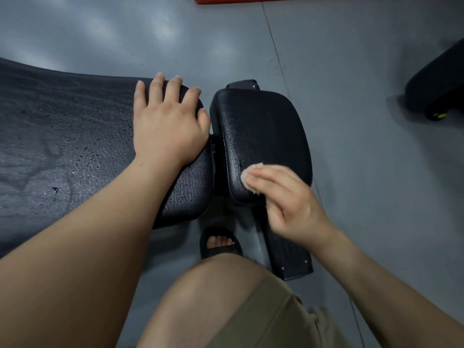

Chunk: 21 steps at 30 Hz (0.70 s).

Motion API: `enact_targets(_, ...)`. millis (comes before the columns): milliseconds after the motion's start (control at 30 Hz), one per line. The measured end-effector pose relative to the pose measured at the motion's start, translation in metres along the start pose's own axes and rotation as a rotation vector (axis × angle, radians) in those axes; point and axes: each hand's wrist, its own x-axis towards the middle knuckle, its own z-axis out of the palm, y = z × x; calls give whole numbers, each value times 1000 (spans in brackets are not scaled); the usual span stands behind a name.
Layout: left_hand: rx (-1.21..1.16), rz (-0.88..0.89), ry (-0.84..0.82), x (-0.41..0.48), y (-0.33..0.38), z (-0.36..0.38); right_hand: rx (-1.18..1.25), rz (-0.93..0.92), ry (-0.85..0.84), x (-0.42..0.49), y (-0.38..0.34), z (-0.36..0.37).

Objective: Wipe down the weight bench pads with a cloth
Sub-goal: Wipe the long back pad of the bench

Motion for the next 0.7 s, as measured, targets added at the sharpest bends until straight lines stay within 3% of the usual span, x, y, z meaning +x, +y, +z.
enact_targets(167, 2, 3, -1, 0, 1, -1, -28, 147, 82, 49, 18, 13)
enact_targets(467, -4, 4, 7, -1, 0, -1, 102, -163, -166, 10, -13, 5)
enact_targets(700, 4, 3, 2, -1, -1, -1, -21, -86, -30, 101, 23, 22)
